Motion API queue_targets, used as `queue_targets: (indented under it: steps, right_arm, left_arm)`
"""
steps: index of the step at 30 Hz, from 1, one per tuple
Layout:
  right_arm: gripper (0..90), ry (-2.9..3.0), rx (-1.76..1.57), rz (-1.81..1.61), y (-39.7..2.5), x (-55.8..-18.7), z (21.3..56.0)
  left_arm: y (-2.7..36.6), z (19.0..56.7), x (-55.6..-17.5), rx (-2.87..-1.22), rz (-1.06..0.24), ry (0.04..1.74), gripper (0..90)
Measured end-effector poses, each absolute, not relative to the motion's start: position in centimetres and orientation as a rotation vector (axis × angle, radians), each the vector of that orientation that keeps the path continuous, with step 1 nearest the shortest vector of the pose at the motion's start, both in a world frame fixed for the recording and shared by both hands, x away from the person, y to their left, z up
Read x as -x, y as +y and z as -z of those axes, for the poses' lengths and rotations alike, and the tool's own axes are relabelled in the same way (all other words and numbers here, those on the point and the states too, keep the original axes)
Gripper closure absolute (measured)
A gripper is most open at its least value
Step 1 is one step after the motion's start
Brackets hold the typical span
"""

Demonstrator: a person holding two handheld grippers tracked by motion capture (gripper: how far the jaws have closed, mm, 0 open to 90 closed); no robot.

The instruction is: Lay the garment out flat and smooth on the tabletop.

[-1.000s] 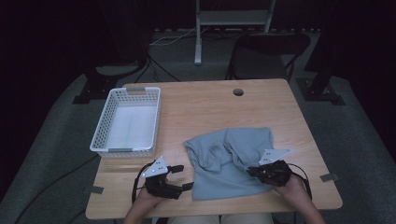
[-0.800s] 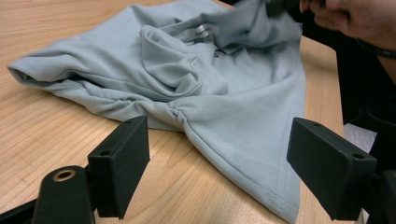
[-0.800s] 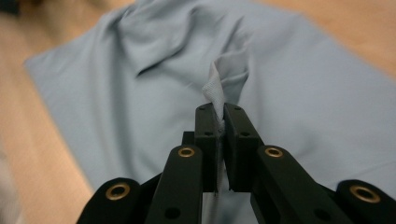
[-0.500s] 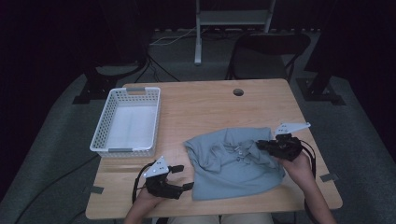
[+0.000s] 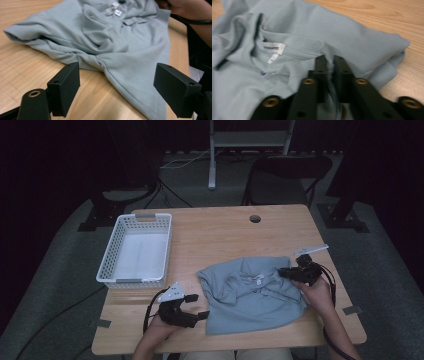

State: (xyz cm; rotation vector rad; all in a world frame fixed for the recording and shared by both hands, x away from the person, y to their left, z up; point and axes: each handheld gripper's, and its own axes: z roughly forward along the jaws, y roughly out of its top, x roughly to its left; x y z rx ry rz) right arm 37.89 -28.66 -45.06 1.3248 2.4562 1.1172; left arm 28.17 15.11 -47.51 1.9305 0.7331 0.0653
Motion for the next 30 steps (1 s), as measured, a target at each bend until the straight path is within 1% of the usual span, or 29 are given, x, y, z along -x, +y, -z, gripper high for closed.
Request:
queue_targets:
  steps: [2, 4, 7, 10, 11, 15, 20, 21, 22, 30]
  right_arm:
    - [66.9, 2.481, -1.294, -1.138, -28.8, -37.6, 44.4]
    - [62.8, 2.501, -1.280, -1.131, -28.9, -37.6, 44.0]
    - [59.2, 2.533, -1.267, -1.115, -29.0, -37.6, 43.9]
    - [58.1, 2.547, -1.265, -1.100, -29.0, -37.7, 44.1]
    - [57.8, 2.550, -1.269, -1.098, -29.0, -37.8, 44.2]
    - [57.6, 2.558, -1.282, -1.094, -29.1, -37.9, 44.6]
    - [57.6, 2.564, -1.275, -1.091, -29.2, -37.9, 44.6]
    - [57.6, 2.567, -1.276, -1.089, -29.2, -37.9, 44.7]
    - [57.6, 2.570, -1.277, -1.084, -29.2, -37.9, 44.7]
    - [57.6, 2.576, -1.280, -1.085, -29.3, -38.0, 44.9]
  left_arm:
    - [14.7, 46.7, -28.8, -1.926, -0.061, 0.763, 22.5]
    - [14.1, 46.0, -29.1, -1.924, -0.066, 0.762, 22.5]
    - [12.8, 45.1, -29.5, -1.940, -0.079, 0.743, 22.6]
    - [11.7, 44.6, -29.8, -1.957, -0.090, 0.740, 22.7]
    - [11.2, 44.4, -29.9, -1.977, -0.087, 0.734, 25.0]
    - [9.4, 44.1, -30.8, -2.032, -0.112, 0.762, 25.5]
    - [8.3, 44.4, -32.3, -2.059, -0.098, 0.787, 25.7]
    - [8.3, 44.4, -32.3, -2.059, -0.098, 0.787, 29.0]
    - [7.9, 44.5, -32.9, -2.074, -0.099, 0.811, 29.5]
    - [6.5, 44.9, -35.1, -2.132, -0.060, 0.833, 29.7]
